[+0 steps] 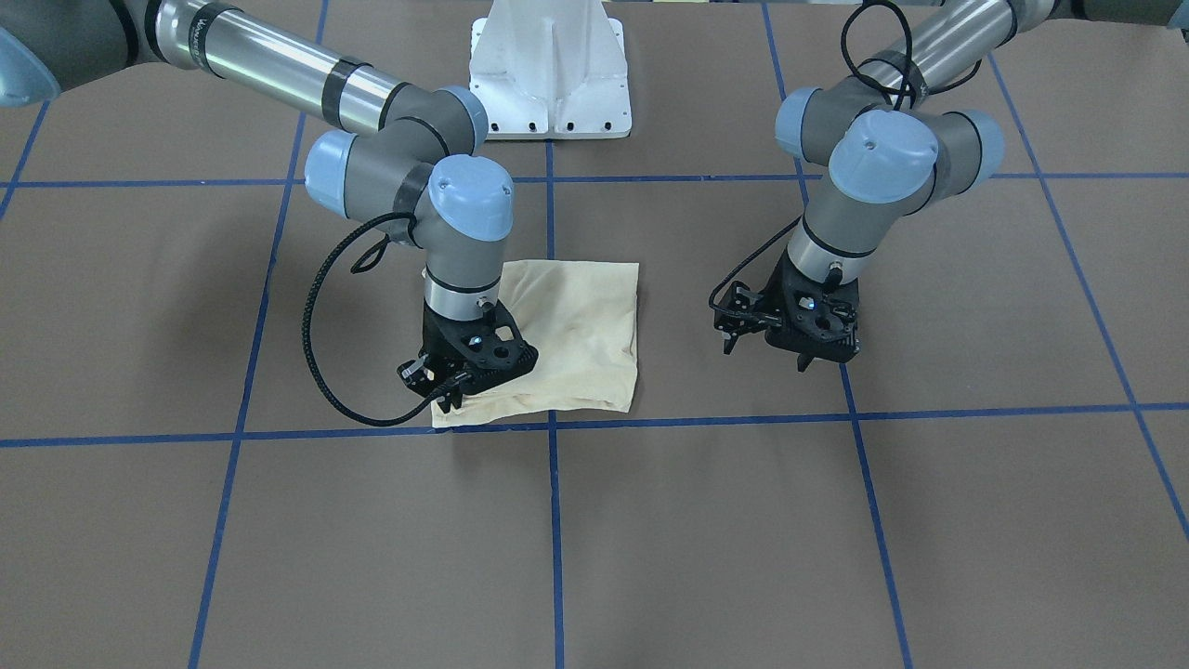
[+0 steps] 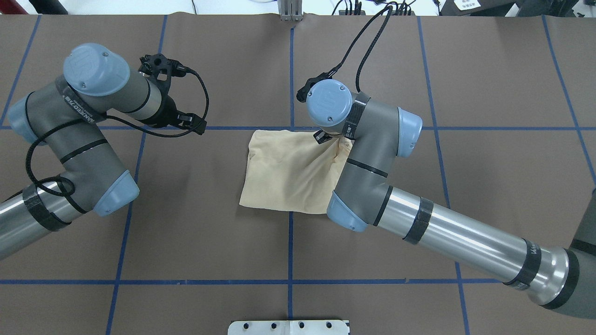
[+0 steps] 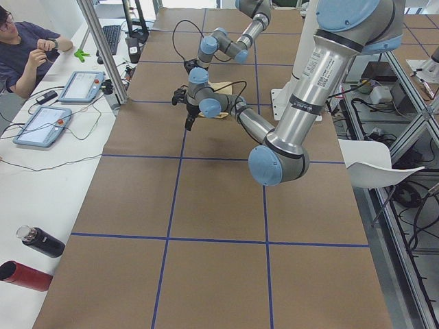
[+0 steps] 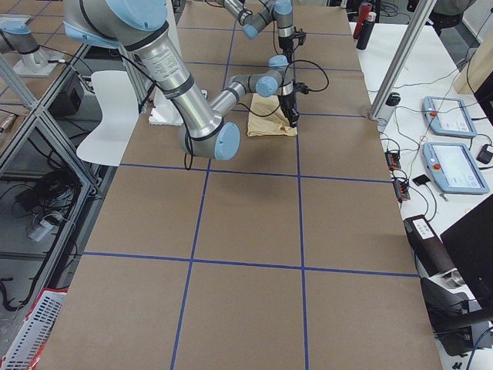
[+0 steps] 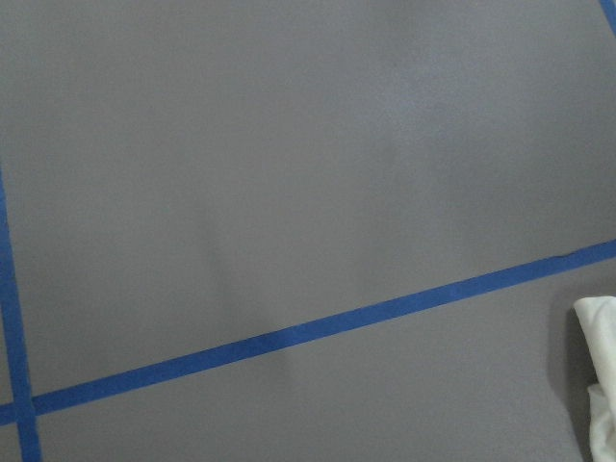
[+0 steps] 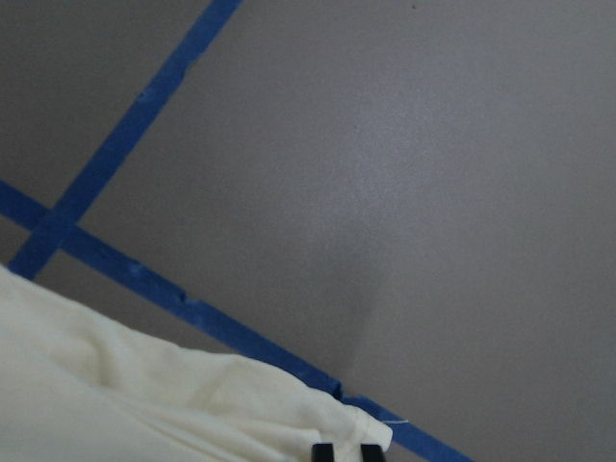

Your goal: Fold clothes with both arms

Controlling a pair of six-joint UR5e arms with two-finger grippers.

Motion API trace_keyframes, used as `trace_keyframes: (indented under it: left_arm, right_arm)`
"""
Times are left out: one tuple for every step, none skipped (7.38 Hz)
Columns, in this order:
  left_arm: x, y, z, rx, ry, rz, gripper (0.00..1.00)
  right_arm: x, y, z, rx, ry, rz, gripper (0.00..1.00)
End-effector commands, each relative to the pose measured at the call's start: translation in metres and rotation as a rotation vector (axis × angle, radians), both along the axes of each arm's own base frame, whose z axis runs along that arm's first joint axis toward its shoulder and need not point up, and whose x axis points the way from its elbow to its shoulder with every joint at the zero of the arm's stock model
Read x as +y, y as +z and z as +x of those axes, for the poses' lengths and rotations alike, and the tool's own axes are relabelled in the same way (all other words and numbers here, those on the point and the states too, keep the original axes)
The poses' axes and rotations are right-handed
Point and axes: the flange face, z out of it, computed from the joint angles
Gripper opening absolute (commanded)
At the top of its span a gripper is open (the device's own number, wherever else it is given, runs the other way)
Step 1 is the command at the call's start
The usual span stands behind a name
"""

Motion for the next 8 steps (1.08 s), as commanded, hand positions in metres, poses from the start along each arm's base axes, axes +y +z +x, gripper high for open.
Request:
trace_keyframes:
  left_arm:
    - [0.001, -0.002, -0.001, 0.003, 0.001, 0.004, 1.00]
    - [0.001, -0.004, -0.001, 0.005, 0.002, 0.007, 1.00]
    - [0.004, -0.010, -0.004, 0.014, 0.003, 0.010, 1.00]
    - [0.006, -0.013, -0.007, 0.024, 0.017, 0.005, 1.00]
    - [0.005, -0.017, -0.014, 0.028, 0.011, 0.007, 1.00]
    - [-0.007, -0.017, -0.036, 0.033, 0.006, -0.008, 1.00]
    - [-0.002, -0.014, -0.063, 0.020, 0.028, -0.007, 1.00]
    - [0.001, -0.023, -0.093, -0.031, 0.061, 0.038, 1.00]
  right_arm:
    - [-0.009, -0.007, 0.001, -0.049, 0.045, -0.022, 1.00]
    - [-0.026, -0.015, 0.019, -0.084, 0.035, -0.085, 1.00]
    - [-0.041, -0.026, 0.045, -0.132, 0.020, -0.154, 1.00]
    - [-0.043, -0.037, 0.063, -0.132, 0.034, -0.165, 1.00]
    - [-0.052, -0.048, 0.097, -0.125, 0.056, -0.213, 1.00]
    - [-0.070, -0.054, 0.150, -0.141, 0.088, -0.296, 1.00]
    - [-0.071, -0.040, 0.206, -0.169, 0.110, -0.347, 1.00]
    - [-0.059, -0.008, 0.251, -0.173, 0.124, -0.347, 1.00]
